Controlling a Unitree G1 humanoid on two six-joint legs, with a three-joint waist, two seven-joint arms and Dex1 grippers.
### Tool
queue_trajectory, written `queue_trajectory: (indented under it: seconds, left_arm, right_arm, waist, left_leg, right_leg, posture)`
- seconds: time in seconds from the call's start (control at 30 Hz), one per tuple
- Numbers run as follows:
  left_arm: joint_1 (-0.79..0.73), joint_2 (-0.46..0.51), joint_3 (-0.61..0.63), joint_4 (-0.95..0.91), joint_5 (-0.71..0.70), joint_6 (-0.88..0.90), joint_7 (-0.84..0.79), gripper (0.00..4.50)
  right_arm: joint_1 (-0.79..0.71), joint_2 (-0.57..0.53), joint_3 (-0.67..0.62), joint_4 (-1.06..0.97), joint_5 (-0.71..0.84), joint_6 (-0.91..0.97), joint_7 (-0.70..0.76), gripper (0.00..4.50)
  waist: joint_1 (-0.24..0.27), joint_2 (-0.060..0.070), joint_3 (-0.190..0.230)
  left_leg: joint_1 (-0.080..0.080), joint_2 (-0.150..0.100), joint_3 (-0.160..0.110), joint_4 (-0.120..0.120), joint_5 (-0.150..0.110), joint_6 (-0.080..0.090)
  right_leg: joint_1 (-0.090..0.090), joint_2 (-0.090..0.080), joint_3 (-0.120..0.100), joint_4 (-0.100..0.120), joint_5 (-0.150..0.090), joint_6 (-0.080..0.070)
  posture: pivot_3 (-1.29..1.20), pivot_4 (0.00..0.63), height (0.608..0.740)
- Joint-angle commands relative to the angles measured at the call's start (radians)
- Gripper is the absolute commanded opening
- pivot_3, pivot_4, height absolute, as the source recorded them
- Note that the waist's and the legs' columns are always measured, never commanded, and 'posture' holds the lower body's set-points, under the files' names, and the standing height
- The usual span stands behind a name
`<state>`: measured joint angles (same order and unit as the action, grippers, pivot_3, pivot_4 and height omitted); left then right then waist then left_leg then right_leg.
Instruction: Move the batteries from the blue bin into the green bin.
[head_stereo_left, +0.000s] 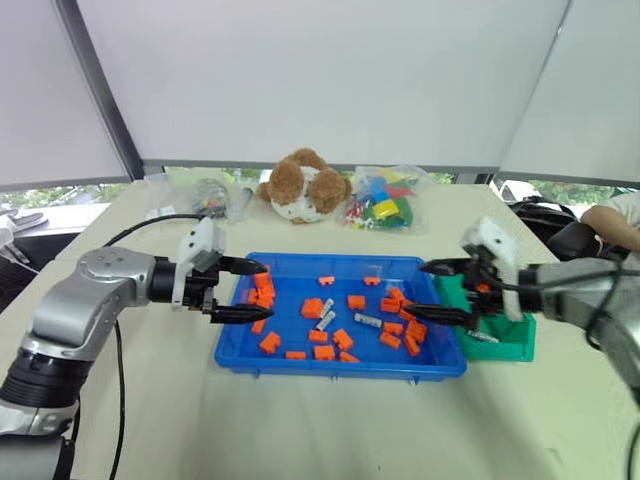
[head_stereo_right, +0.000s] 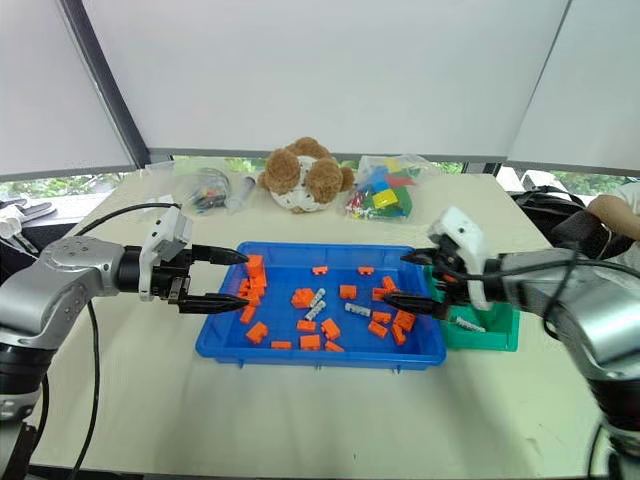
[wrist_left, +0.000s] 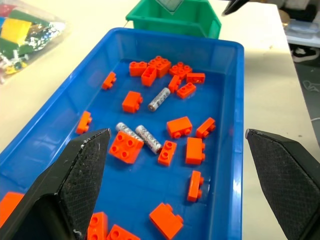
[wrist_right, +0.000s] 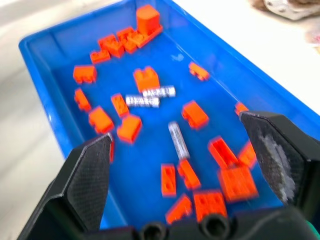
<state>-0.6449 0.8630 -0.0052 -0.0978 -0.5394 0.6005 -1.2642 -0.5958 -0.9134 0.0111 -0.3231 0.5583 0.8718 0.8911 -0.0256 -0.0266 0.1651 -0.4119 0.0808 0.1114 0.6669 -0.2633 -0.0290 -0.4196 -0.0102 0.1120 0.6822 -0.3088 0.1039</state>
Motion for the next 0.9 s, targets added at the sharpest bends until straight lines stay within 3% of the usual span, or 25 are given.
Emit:
queue_trajectory:
  seconds: [0.03,0.33,0.53,0.83,0.9]
  left_arm:
    - [-0.028,0.010,0.019,-0.004,0.003,-0.018,-0.005,4.50]
    - [0.000,0.039,0.040,-0.012,0.009,-0.020,-0.006,4.50]
    - [0.030,0.052,0.047,-0.038,0.004,-0.018,0.002,4.50]
    - [0.055,0.056,0.052,-0.068,-0.003,-0.010,0.004,4.50]
    - [0.056,0.056,0.053,-0.072,-0.005,-0.008,0.005,4.50]
  right_arm:
    - [-0.092,0.105,0.125,0.053,-0.061,0.017,-0.049,4.46]
    - [-0.279,0.405,0.340,0.367,-0.239,-0.058,-0.095,4.46]
    - [-0.303,0.500,0.405,0.512,-0.335,-0.130,-0.093,4.46]
    - [-0.332,0.580,0.404,0.652,-0.428,-0.201,-0.092,4.46]
    - [-0.337,0.591,0.399,0.665,-0.438,-0.209,-0.088,3.95]
  waist:
    - [0.000,0.000,0.000]
    - [0.007,0.000,0.000]
    - [0.006,0.000,0.000]
    - [0.004,0.000,0.000]
    - [0.004,0.000,0.000]
  left_leg:
    - [-0.001,0.000,0.000,0.000,0.000,0.000]
    - [-0.013,0.000,0.000,0.002,0.001,-0.002]
    - [-0.014,0.000,-0.001,0.002,0.002,-0.004]
    - [-0.014,0.000,-0.002,0.002,0.003,-0.006]
    - [-0.014,0.000,-0.002,0.002,0.003,-0.006]
  right_leg:
    - [-0.001,0.000,0.000,0.000,0.000,0.000]
    - [-0.011,0.000,-0.004,0.001,0.000,0.000]
    - [-0.010,-0.001,-0.005,0.001,0.000,0.000]
    - [-0.010,-0.001,-0.006,0.001,0.000,0.000]
    - [-0.010,-0.001,-0.006,0.001,0.000,0.000]
  posture:
    - [0.00,0.150,0.731]
    - [0.00,0.150,0.731]
    - [0.00,0.150,0.731]
    - [0.00,0.150,0.731]
    - [0.00,0.150,0.731]
